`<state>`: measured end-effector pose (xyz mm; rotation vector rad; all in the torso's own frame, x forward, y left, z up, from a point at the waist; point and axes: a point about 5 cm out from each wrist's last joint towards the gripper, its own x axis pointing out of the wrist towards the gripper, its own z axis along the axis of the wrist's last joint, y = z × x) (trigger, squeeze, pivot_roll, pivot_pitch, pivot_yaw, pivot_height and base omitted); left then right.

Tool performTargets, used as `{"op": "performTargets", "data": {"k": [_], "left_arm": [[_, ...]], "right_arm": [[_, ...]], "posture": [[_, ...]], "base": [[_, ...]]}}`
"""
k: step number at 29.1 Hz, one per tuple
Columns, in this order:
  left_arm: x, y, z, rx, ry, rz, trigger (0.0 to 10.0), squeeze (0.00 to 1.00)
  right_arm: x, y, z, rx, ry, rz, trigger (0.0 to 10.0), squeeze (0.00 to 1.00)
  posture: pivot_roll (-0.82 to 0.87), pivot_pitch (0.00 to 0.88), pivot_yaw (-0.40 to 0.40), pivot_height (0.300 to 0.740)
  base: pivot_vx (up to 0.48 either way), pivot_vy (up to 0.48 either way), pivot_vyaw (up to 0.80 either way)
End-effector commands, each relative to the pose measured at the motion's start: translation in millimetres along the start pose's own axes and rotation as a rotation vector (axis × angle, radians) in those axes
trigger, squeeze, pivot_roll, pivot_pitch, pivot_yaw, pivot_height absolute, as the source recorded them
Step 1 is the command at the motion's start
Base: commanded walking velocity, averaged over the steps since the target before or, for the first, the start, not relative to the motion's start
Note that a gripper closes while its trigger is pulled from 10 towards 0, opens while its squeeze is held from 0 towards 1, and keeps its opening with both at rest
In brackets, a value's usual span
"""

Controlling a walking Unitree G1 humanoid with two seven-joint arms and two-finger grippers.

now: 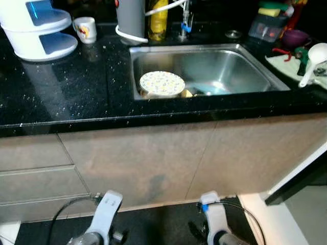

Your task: Kitchen organization

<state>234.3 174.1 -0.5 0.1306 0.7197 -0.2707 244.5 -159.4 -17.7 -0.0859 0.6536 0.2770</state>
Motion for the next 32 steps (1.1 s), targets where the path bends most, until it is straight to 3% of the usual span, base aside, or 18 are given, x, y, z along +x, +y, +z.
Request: {"op": "performTargets", "data": {"k": [1, 2, 6, 11, 14, 20, 24, 27, 31, 32], "left_arm": [[2.2, 0.9, -20, -0.053, 0.026, 0.028, 10.0, 0.0], [3.8, 3.0, -28, -0.079, 0.04, 0.065, 10.0, 0.0], [6.3, 3.2, -32, -0.073, 0.042, 0.089, 10.0, 0.0], [15.8, -0.8, -42, 0.009, 0.07, 0.079, 10.0, 0.0], [22.6, -4.1, -36, -0.055, 0.02, 0.043, 10.0, 0.0], [25.1, -3.7, -30, -0.142, -0.025, 0.064, 10.0, 0.0], [26.6, -6.0, -30, -0.116, -0.049, 0.052, 10.0, 0.0], [27.5, -11.2, -32, -0.046, -0.068, 0.03, 10.0, 0.0], [28.4, -13.0, -32, -0.041, -0.08, 0.039, 10.0, 0.0], [28.5, -12.6, -33, -0.081, -0.08, 0.057, 10.0, 0.0]], "right_arm": [[1.0, 1.9, -17, 0.018, 0.04, -0.019, 10.0, 0.0], [1.8, 1.7, -23, 0.059, 0.05, -0.045, 10.0, 0.0], [3.1, 2.2, -28, 0.08, 0.055, -0.067, 10.0, 0.0], [4.2, 8.5, -43, 0.108, 0.084, -0.096, 10.0, 0.0], [5.5, 11.7, -45, 0.134, 0.08, -0.102, 10.0, 0.0], [4.6, 10.3, -50, 0.124, 0.095, -0.112, 10.0, 0.0], [3.3, 7.9, -54, 0.103, 0.099, -0.11, 10.0, 0.0], [2.2, 4.9, -56, 0.067, 0.104, -0.108, 10.0, 0.0], [1.7, 4.1, -57, 0.053, 0.106, -0.106, 10.0, 0.0], [1.3, 3.5, -58, 0.045, 0.106, -0.104, 10.0, 0.0]], "posture": [[-0.08, 0.194, -0.032, 0.74], [-0.07, 0.198, -0.038, 0.74], [-0.07, 0.199, -0.037, 0.74], [-0.07, 0.183, -0.025, 0.74], [-0.08, 0.181, -0.023, 0.74], [-0.09, 0.172, -0.027, 0.74], [-0.09, 0.164, -0.045, 0.74], [-0.1, 0.158, -0.053, 0.74], [-0.1, 0.15, -0.057, 0.74], [-0.1, 0.144, -0.062, 0.74]], "base": [[0.0, 0.0, 0.0], [0.0, 0.0, 0.0], [0.0, 0.0, 0.0], [0.0, 0.0, 0.0], [0.0, 0.0, 0.0], [0.0, 0.0, 0.0], [0.0, 0.0, 0.0], [0.0, -0.48, 0.0], [0.0, -0.36, 0.0], [0.0, 0.0, 0.0]]}}
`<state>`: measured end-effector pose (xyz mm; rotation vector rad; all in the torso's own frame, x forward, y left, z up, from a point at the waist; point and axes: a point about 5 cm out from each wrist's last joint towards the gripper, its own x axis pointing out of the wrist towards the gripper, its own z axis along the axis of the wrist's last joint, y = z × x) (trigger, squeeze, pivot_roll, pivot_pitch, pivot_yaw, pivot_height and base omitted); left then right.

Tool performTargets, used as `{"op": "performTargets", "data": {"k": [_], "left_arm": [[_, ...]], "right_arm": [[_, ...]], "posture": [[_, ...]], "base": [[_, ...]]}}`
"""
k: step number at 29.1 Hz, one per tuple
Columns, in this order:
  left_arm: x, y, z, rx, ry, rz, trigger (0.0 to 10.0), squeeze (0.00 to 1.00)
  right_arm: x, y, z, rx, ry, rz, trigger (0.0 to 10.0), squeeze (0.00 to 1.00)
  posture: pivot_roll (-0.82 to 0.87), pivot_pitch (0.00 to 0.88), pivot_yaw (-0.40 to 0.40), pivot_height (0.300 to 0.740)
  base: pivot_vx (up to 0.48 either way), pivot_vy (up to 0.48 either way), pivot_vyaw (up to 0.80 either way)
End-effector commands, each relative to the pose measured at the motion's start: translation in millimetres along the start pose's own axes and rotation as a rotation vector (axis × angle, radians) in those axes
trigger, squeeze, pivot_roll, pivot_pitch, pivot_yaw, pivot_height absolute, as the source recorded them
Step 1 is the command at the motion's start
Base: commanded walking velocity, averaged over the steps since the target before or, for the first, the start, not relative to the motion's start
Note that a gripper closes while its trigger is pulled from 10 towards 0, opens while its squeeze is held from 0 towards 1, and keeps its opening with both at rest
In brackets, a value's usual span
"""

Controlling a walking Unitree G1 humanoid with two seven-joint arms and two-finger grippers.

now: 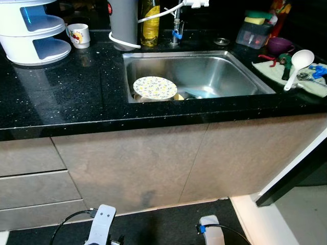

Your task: Kitchen organization

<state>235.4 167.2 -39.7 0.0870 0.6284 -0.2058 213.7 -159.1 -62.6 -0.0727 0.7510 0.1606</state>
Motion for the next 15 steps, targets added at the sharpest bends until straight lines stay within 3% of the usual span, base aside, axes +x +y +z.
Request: {"op": "performTargets", "data": {"k": [1, 11, 15], "left_arm": [[-0.5, -5.1, -6.4, -0.029, 0.014, 0.005, 10.0, 0.0], [-1.1, -2.7, -8.6, -0.095, -0.021, 0.08, 10.0, 0.0], [-0.4, -2.0, -7.2, -0.074, -0.033, 0.083, 10.0, 0.0]], "right_arm": [[-1.9, -5.5, -4.1, -0.016, 0.009, -0.008, 10.0, 0.0], [-1.1, -8.4, -1.0, -0.077, 0.001, 0.011, 10.0, 0.0], [-0.3, -8.2, 0.5, -0.087, -0.001, 0.015, 10.0, 0.0]], "posture": [[-0.1, 0.144, -0.062, 0.74], [-0.12, 0.124, -0.083, 0.74], [-0.11, 0.11, -0.084, 0.74]], "base": [[0.0, 0.0, 0.0], [0.0, 0.0, 0.0], [0.0, 0.0, 0.0]]}}
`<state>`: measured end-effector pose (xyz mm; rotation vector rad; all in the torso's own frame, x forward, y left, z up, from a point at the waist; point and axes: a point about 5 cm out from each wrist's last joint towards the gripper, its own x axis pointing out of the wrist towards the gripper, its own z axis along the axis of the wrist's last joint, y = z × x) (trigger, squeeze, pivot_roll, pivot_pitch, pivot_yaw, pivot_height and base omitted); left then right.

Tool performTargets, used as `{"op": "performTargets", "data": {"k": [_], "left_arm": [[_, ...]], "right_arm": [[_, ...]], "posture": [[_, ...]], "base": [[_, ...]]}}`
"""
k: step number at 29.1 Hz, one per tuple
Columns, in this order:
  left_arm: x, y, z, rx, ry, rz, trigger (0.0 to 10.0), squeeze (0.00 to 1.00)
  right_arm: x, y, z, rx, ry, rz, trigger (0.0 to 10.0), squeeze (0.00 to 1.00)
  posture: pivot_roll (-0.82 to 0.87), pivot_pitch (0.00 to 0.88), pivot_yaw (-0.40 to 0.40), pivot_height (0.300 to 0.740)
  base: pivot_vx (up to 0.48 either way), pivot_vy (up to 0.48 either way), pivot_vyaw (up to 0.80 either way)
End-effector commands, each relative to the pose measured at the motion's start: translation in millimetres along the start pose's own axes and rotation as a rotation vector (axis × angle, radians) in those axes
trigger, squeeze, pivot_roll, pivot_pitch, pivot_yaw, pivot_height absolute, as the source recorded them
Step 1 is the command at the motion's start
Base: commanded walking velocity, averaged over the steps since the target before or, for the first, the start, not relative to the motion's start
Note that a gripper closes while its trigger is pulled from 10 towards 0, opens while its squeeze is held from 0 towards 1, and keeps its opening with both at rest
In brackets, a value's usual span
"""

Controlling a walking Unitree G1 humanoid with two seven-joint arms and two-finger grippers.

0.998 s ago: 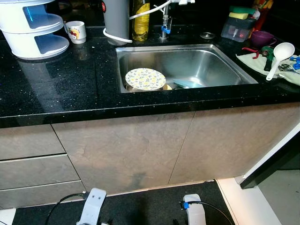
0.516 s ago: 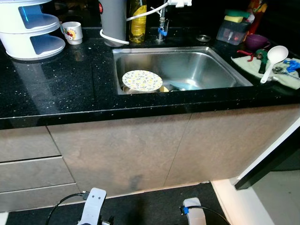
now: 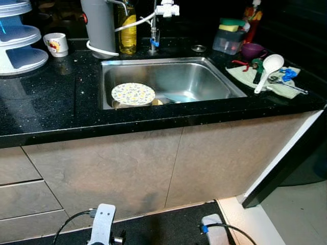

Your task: Kitchen organization

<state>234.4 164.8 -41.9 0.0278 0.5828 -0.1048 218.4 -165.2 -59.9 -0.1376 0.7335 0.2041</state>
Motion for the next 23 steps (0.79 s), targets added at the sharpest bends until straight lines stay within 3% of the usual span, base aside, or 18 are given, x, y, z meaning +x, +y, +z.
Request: {"op": "performTargets", "data": {"k": [1, 23], "left_arm": [[-1.5, 1.2, -5, 0.008, 0.015, 0.004, 10.0, 0.0], [-1.1, 0.1, -12, 0.061, 0.055, -0.007, 10.0, 0.0]], "right_arm": [[-1.1, -1.0, -4, -0.011, 0.012, 0.0, 10.0, 0.0], [-5.5, 5.6, -24, 0.016, 0.081, -0.001, 10.0, 0.0]], "posture": [[-0.11, 0.11, -0.084, 0.74], [-0.09, 0.041, -0.075, 0.74]], "base": [[0.0, 0.0, 0.0], [0.0, 0.0, 0.0]]}}
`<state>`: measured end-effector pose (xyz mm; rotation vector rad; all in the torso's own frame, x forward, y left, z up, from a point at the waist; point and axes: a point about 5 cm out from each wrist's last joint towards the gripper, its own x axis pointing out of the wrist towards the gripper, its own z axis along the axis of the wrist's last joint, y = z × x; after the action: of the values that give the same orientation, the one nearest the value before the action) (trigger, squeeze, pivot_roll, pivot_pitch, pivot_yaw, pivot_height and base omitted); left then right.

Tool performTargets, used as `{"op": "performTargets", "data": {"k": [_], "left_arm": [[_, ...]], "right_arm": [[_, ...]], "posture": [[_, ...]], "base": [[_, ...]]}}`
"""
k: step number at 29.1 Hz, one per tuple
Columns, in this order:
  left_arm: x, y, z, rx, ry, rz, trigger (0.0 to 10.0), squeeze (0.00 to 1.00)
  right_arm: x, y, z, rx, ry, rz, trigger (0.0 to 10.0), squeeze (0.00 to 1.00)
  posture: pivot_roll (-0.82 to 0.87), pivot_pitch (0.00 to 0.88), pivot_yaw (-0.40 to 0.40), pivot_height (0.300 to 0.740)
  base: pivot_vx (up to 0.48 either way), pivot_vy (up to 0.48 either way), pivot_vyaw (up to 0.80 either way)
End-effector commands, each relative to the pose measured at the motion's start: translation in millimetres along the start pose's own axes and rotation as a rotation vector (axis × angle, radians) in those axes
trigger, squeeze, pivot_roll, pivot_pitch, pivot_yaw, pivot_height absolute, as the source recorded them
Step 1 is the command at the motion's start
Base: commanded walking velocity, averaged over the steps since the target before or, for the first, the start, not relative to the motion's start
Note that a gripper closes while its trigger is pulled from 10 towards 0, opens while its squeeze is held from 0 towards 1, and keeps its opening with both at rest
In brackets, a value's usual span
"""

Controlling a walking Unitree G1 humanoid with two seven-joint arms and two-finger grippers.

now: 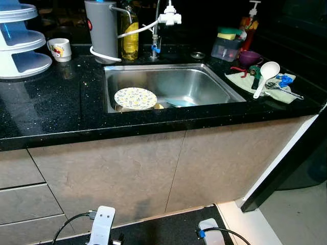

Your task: Kitchen organization

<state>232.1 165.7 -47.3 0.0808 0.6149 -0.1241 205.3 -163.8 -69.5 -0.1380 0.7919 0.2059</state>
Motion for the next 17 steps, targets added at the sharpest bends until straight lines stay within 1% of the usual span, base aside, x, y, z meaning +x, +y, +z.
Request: {"op": "performTargets", "data": {"k": [1, 3, 4, 5, 6, 8, 11, 12, 17], "left_arm": [[-2.4, -0.8, -8, 0.014, 0.022, -0.004, 10.0, 0.0], [-2.8, -0.7, -9, 0.02, 0.023, -0.004, 10.0, 0.0], [-3.8, 1.4, -10, 0.011, 0.018, 0.017, 10.0, 0.0], [-5.0, 4.6, -11, 0.002, 0.01, 0.048, 10.0, 0.0], [-6.2, 9.2, -11, -0.025, 0.002, 0.092, 10.0, 0.0], [-8.7, 17.1, -13, -0.038, -0.007, 0.16, 10.0, 0.0], [-10.0, 19.1, -14, -0.035, -0.014, 0.173, 10.0, 0.0], [-10.6, 19.1, -14, -0.03, -0.016, 0.17, 10.0, 0.0], [-11.2, 19.4, -16, -0.025, -0.012, 0.165, 10.0, 0.0]], "right_arm": [[-2.5, 1.6, -10, 0.014, 0.026, -0.005, 10.0, 0.0], [-2.7, 2.5, -11, 0.015, 0.028, -0.003, 10.0, 0.0], [-2.9, 3.4, -12, 0.02, 0.028, 0.001, 10.0, 0.0], [-3.1, 4.0, -13, 0.023, 0.028, 0.004, 10.0, 0.0], [-3.3, 4.2, -12, 0.023, 0.017, 0.004, 10.0, 0.0], [-3.3, 3.8, -11, 0.023, 0.005, -0.005, 10.0, 0.0], [-2.8, 2.6, -9, 0.027, 0.003, -0.01, 10.0, 0.0], [-1.8, 1.9, -6, 0.031, -0.003, -0.01, 10.0, 0.0], [-0.5, 0.6, -3, 0.043, -0.008, -0.018, 10.0, 0.0]], "posture": [[-0.09, 0.038, -0.074, 0.74], [-0.09, 0.035, -0.074, 0.74], [-0.08, 0.033, -0.074, 0.74], [-0.08, 0.031, -0.074, 0.74], [-0.08, 0.031, -0.074, 0.74], [-0.07, 0.029, -0.075, 0.74], [-0.06, 0.034, -0.088, 0.74], [-0.06, 0.055, -0.099, 0.74], [-0.04, 0.056, -0.101, 0.74]], "base": [[0.0, 0.0, 0.0], [0.0, 0.0, 0.0], [0.0, 0.0, 0.0], [0.0, 0.0, 0.0], [0.0, 0.0, 0.0], [0.0, 0.0, 0.0], [0.0, 0.0, 0.0], [0.0, 0.0, 0.0], [0.0, 0.0, 0.0]]}}
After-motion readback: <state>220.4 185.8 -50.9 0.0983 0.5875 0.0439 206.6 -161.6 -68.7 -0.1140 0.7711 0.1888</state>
